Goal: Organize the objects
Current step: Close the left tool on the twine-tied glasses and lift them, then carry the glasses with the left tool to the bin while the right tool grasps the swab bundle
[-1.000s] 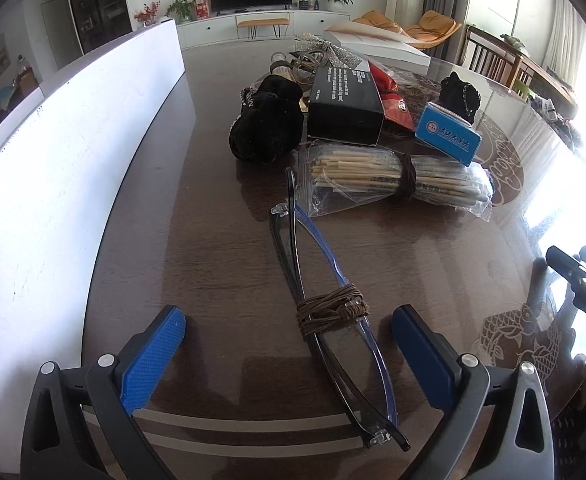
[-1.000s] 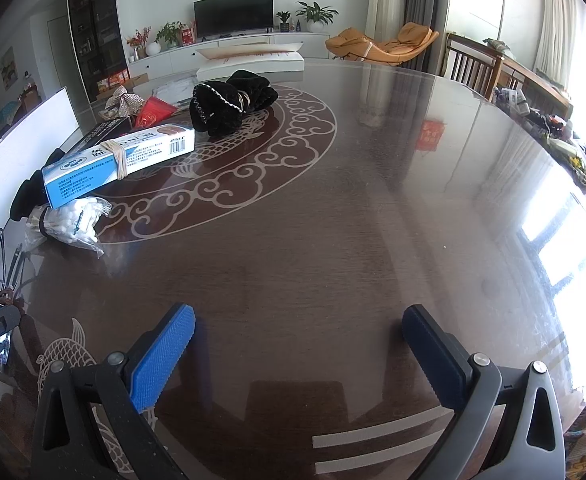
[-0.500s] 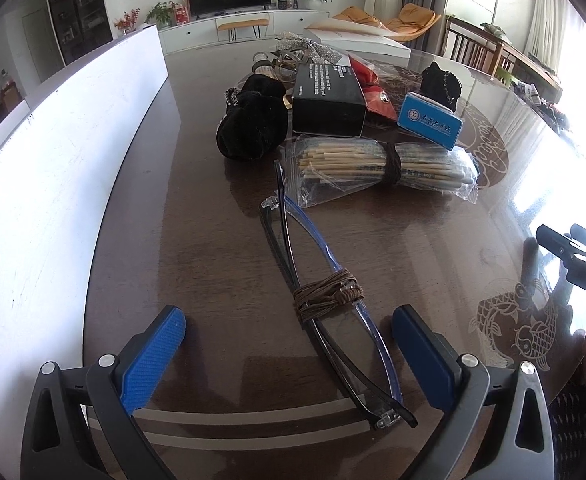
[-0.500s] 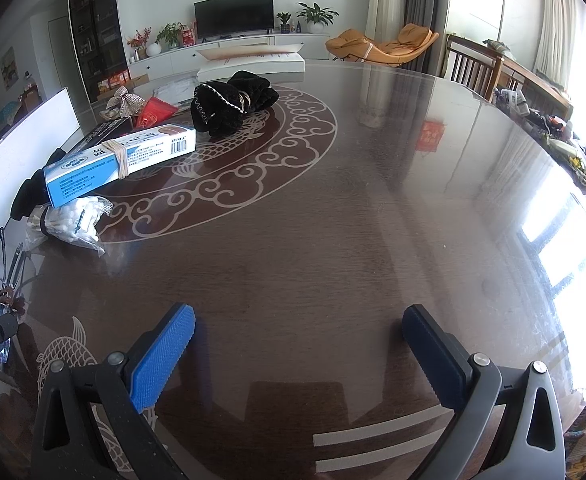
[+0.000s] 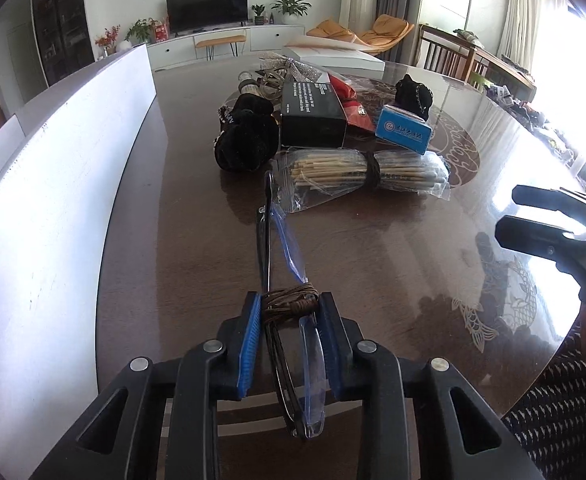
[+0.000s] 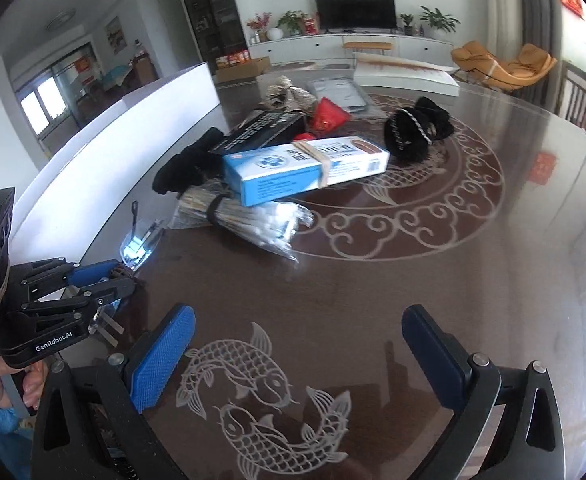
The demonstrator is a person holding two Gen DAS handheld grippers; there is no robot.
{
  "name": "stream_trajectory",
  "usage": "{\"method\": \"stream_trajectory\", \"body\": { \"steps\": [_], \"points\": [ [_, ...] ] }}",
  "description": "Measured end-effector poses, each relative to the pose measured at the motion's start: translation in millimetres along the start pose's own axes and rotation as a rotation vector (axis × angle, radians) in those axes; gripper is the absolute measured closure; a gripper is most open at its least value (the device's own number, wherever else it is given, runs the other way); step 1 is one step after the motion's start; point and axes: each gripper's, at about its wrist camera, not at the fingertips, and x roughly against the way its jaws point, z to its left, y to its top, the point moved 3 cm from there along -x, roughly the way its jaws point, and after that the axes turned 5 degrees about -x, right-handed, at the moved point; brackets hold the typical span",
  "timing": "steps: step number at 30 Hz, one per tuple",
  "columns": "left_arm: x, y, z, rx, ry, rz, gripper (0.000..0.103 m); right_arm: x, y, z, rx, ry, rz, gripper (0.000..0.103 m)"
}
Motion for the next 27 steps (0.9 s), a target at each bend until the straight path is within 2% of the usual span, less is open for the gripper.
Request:
{"method": "stream_trajectory", "body": {
  "steps": [3,6,8,10,12,13,15,16,19,21,23,25,26,27],
  "points": [
    [1.6,-1.6,5.3,0.026,-0.024,-0.001,0.075,-27.5,27.1,23.5,0.111,-0.01,0.028,0.0],
    [2.6,-3.0,8.9,0.044,-0.041,-0.005,0.075,-55.6,47.8,30.2,0.143,-0.029,0.068,0.001],
    [2.9,-4.3,10.8,0.052,-0.051,-0.01,0.075,-65.5,53.6,36.3,0.151,0.004,0.091,0.003],
    [3.5,-5.6,12.6,0.058,-0.06,-0.014,0.075,-68.8,49.2,47.1,0.164,0.075,0.163,0.013],
    [4.1,-6.2,14.1,0.065,-0.069,-0.018,0.075,-59.1,38.1,62.0,0.189,0.249,0.264,0.024],
    [4.3,-6.5,15.3,0.07,-0.073,-0.019,0.075,-52.2,33.8,69.9,0.219,0.284,0.29,0.024],
    [4.5,-8.1,17.7,0.081,-0.079,-0.026,0.075,-42.6,33.4,79.8,0.27,0.225,0.288,0.024],
    [5.0,-9.1,18.7,0.084,-0.082,-0.029,0.075,-41.6,37.5,81.9,0.262,0.196,0.289,0.024],
    [7.0,-12.5,20.4,0.091,-0.077,-0.037,0.075,-51.1,55.1,89.1,0.178,0.201,0.297,0.024],
    [9.9,-16.2,23.9,0.101,-0.078,-0.038,0.075,-67.9,60.6,99.3,0.163,0.166,0.326,0.025],
    [13.3,-20.3,27.3,0.113,-0.081,-0.039,0.075,-85.5,58.6,111.4,0.19,0.1,0.368,0.034],
    [16.3,-24.4,29.2,0.115,-0.076,-0.039,0.075,-103.2,56.7,123.1,0.204,0.053,0.406,0.052],
    [17.7,-25.2,29.3,0.114,-0.076,-0.038,0.075,-108.4,56.0,127.2,0.21,0.034,0.411,0.054],
    [19.5,-26.7,29.4,0.116,-0.081,-0.04,0.075,-108.5,57.1,132.1,0.238,0.01,0.389,0.074]
  ]
}}
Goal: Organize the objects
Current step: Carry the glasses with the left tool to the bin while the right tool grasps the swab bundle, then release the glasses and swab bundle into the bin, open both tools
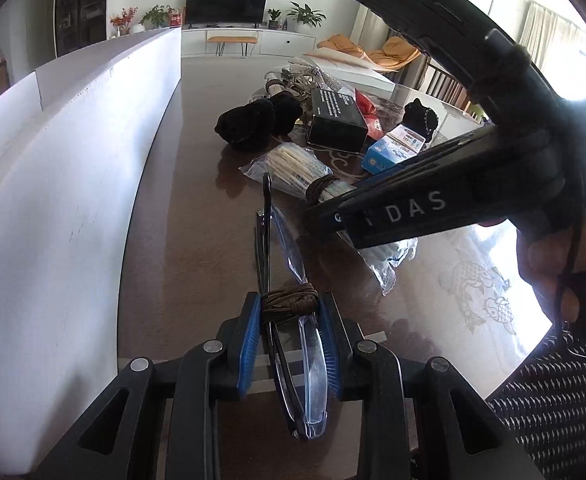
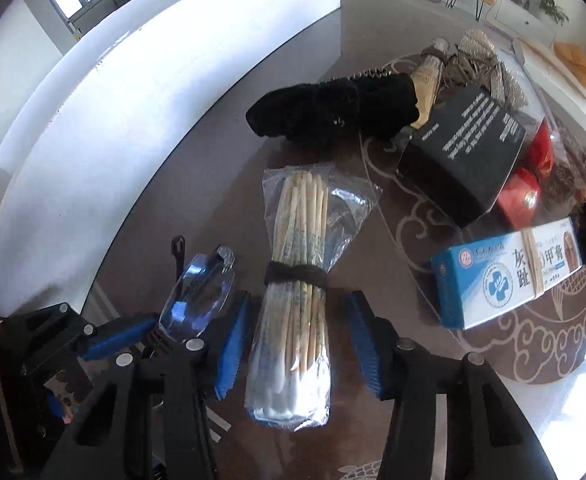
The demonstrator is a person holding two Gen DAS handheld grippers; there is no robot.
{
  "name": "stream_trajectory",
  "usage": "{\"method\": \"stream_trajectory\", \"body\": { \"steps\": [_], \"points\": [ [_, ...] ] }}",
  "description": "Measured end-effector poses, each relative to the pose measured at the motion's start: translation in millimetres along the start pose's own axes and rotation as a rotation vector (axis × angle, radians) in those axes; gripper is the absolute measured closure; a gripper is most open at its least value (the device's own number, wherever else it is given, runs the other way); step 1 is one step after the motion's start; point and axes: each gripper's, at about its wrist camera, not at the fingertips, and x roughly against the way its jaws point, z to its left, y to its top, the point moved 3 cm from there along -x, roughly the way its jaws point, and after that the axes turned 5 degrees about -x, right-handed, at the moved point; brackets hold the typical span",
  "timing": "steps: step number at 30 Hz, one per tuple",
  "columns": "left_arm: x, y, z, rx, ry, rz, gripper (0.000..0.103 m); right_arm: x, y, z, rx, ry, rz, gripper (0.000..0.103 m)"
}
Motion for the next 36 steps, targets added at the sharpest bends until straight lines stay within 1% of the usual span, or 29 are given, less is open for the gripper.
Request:
{"method": "stream_trajectory", "body": {
  "steps": [3,5,9,11,12,14,16,17,19,20,22,24,25,26,27,28,29,30,32,33,34,36],
  "points": [
    [11.5,0.2,-2.1,0.014,-0.042,-0.022,0.075,7.6,-3.8,-0.8,-0.001,-0.016,-0.009,0.075],
    [26.6,6.7,-5.6,0.022,-0.077,-0.058,0.075,23.3,-8.7,-11.3,-0.042,0.006,-0.04,0.075],
    [75.9,33.6,-2.0,0.071,-0.173,-0.151,0.075,74.3,-7.3,-31.3,-0.163,0.107,-0.128,0.075],
    [106.1,50.9,10.1,0.087,-0.18,-0.215,0.075,104.1,5.7,-25.0,-0.184,0.167,-0.187,0.075],
    [120.1,58.4,20.8,0.095,-0.163,-0.244,0.075,117.5,16.9,-16.6,-0.179,0.199,-0.22,0.075],
    [141.3,69.3,50.5,0.123,-0.102,-0.278,0.075,140.1,42.2,9.2,-0.155,0.269,-0.281,0.074],
    [152.6,73.5,89.0,0.169,-0.021,-0.274,0.075,155.9,59.7,44.6,-0.122,0.338,-0.319,0.074],
    [154.9,73.0,109.3,0.191,0.034,-0.267,0.075,161.6,64.0,68.3,-0.103,0.369,-0.324,0.074],
    [151.3,68.2,147.6,0.23,0.148,-0.22,0.075,158.7,75.3,106.1,-0.067,0.407,-0.319,0.074],
    [146.3,64.2,164.5,0.248,0.186,-0.193,0.075,151.4,80.9,121.0,-0.053,0.416,-0.31,0.074],
    [134.9,55.8,189.8,0.277,0.242,-0.136,0.075,129.7,87.3,146.8,-0.043,0.439,-0.271,0.074],
    [120.7,47.0,204.4,0.296,0.289,-0.077,0.072,101.4,90.3,163.0,-0.051,0.456,-0.221,0.073],
    [113.7,42.7,209.6,0.309,0.307,-0.051,0.072,86.7,91.1,167.3,-0.063,0.456,-0.194,0.069],
    [108.1,38.9,213.0,0.326,0.318,-0.03,0.066,73.2,91.2,169.2,-0.075,0.454,-0.166,0.064],
    [104.2,35.2,214.3,0.343,0.325,-0.016,0.053,63.1,90.5,166.8,-0.093,0.448,-0.15,0.053],
    [102.1,34.3,212.7,0.358,0.326,-0.016,0.046,58.6,88.5,161.7,-0.116,0.444,-0.153,0.046],
    [103.9,32.5,208.9,0.364,0.323,-0.035,0.034,58.8,85.6,153.9,-0.133,0.446,-0.17,0.044],
    [106.6,34.2,202.4,0.358,0.316,-0.063,0.029,62.2,82.0,144.7,-0.141,0.443,-0.195,0.04],
    [109.6,41.4,187.5,0.324,0.304,-0.099,0.027,75.5,71.3,120.8,-0.15,0.405,-0.257,0.033],
    [111.3,46.7,175.6,0.301,0.286,-0.117,0.027,82.0,65.3,106.0,-0.156,0.381,-0.291,0.024],
    [111.5,55.3,163.3,0.272,0.257,-0.134,0.027,89.5,55.4,90.5,-0.166,0.35,-0.326,0.016],
    [114.7,68.0,127.8,0.203,0.179,-0.163,0.027,101.3,29.9,55.2,-0.2,0.249,-0.385,0.01]
  ]
}}
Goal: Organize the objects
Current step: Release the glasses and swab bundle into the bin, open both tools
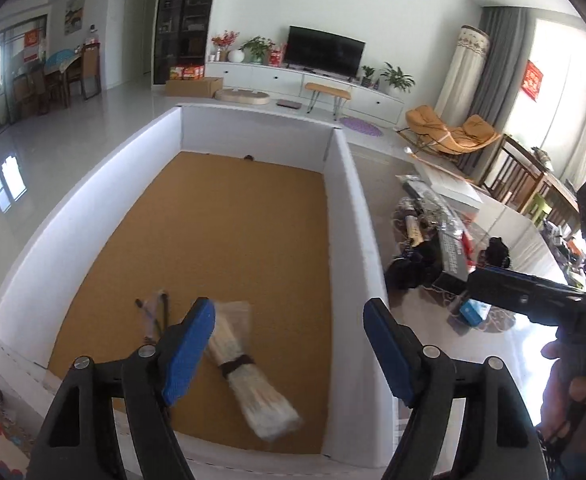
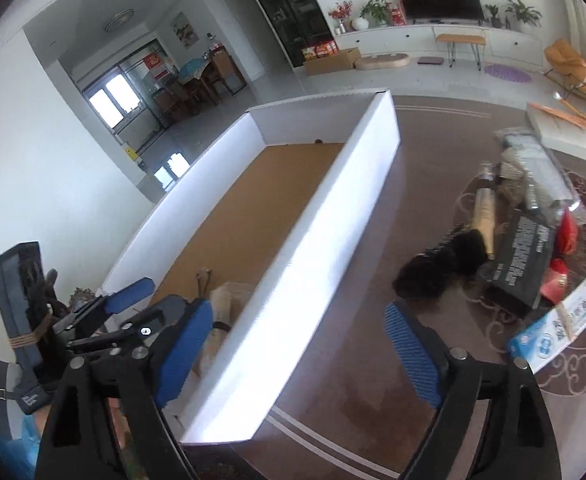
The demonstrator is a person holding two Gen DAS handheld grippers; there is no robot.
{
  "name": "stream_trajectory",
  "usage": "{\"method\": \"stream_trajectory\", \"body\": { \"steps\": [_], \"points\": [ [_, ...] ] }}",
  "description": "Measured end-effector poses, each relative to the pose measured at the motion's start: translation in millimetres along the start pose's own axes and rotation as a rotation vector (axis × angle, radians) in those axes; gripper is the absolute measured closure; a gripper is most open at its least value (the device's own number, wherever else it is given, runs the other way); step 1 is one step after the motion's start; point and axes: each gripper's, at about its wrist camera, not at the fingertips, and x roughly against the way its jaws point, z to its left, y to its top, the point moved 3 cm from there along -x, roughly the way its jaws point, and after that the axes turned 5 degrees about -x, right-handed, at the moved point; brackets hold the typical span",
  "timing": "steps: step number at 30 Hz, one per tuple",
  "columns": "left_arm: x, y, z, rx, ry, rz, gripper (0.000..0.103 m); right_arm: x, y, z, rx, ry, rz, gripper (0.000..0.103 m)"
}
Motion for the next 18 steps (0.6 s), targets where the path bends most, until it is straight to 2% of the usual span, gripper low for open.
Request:
{"method": "stream_trajectory", "body": {
  "steps": [2,5,7,10,12,15,17,18],
  "points": [
    [11.3,1.3,-41.8,-0.064,-0.102,-0.01,0.022,19.9,-19.4,-39.5,-0.02,-0.126,-0.038,0.01],
    [16.7,-4.2,-102.3,-0.14,-0.258,-0.003,0.0,33.4,-55.3,-102.4,-0.06,-0.301,-0.031,0.01],
    [4.0,-13.7,-132.7,-0.164,-0.319,0.034,0.0,30.0,-79.8,-140.0,-0.088,-0.392,0.015,0.01],
    [-45.2,-36.1,-161.5,-0.166,-0.301,0.143,0.0,23.4,-97.1,-176.9,-0.132,-0.456,0.051,0.01],
    [-81.4,-51.5,-168.4,-0.176,-0.247,0.188,0.0,23.0,-98.1,-187.5,-0.122,-0.496,0.029,0.009],
    [-121.9,-60.2,-174.2,-0.22,-0.168,0.223,0.0,19.1,-91.0,-201.2,-0.122,-0.527,0.012,0.004],
    [-140.9,-61.0,-176.4,-0.235,-0.142,0.236,0.0,15.1,-85.7,-214.5,-0.159,-0.554,0.0,0.0],
    [-143.9,-58.4,-179.6,-0.259,-0.118,0.213,0.0,15.1,-83.0,-221.3,-0.173,-0.567,-0.013,0.0]
  ]
}}
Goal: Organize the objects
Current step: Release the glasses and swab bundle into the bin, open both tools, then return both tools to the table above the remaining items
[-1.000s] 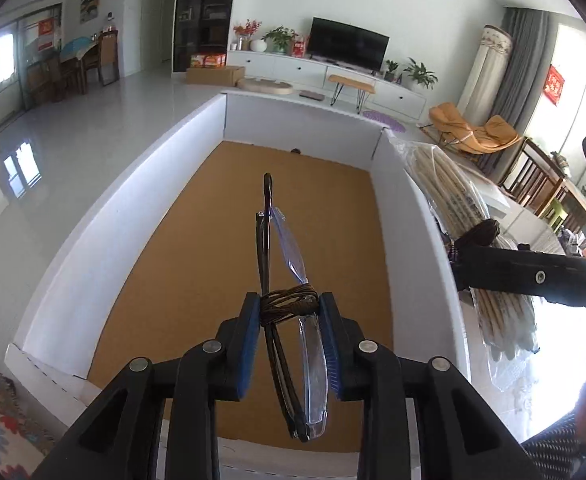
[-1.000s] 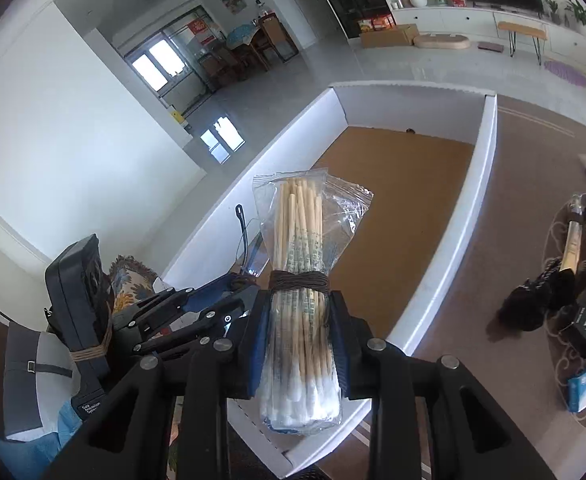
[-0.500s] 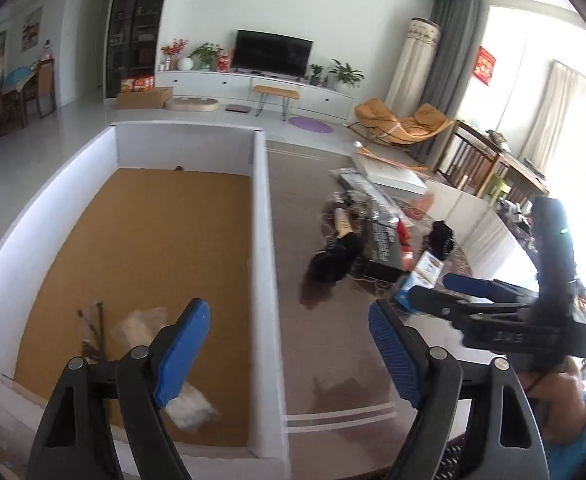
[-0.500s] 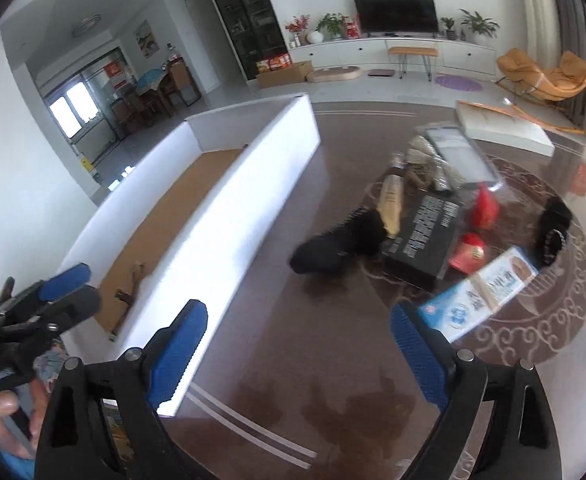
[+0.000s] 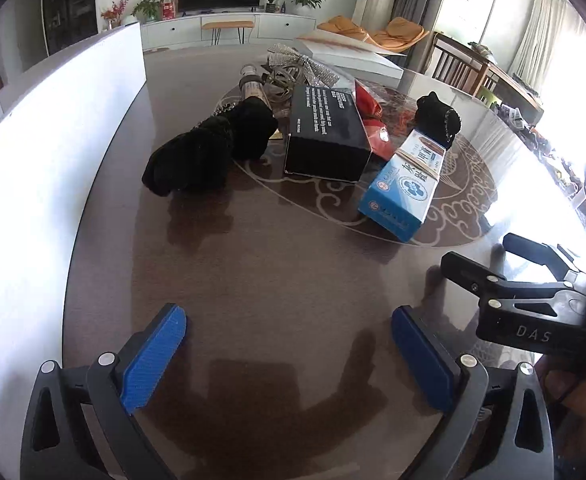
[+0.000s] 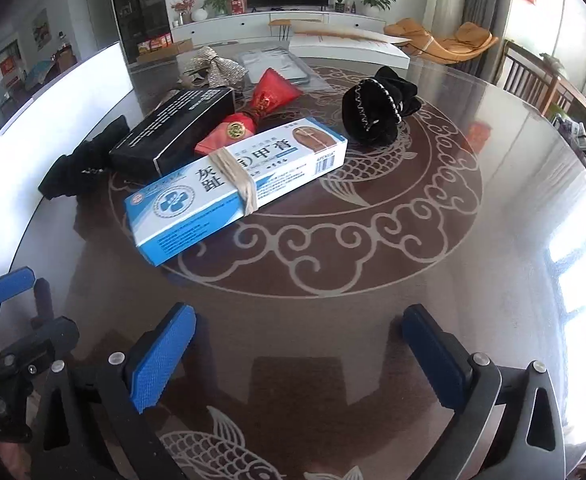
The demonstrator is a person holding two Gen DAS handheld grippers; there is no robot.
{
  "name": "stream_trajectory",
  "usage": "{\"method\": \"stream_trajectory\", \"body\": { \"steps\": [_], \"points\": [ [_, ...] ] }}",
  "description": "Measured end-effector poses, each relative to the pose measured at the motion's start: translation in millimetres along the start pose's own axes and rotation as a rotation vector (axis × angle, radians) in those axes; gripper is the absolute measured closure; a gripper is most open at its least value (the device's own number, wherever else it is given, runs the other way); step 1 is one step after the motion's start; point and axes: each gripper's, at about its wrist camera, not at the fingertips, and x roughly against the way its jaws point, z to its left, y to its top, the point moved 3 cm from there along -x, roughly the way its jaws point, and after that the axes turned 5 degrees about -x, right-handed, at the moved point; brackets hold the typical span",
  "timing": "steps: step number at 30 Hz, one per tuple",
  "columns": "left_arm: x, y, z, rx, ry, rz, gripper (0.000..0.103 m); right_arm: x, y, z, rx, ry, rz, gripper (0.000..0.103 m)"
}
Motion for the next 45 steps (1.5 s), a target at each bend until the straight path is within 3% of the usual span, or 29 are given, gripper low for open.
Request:
{"method": "stream_trajectory", "body": {
  "steps": [6,17,45],
  "points": [
    [-20.5,22.5,-8.0,-0.081,0.064,0.004,0.0,-10.4,16.7,-19.3,-0.061,-0.038,-0.034,0.0],
    [-38.1,45.8,-12.2,-0.01,0.117,-0.014,0.0,-13.3,16.5,-19.3,-0.061,-0.034,-0.041,0.0],
    [-38.0,46.3,-12.4,-0.005,0.116,-0.013,0.0,-13.6,15.6,-19.0,-0.061,-0.033,-0.042,0.0]
  ]
}}
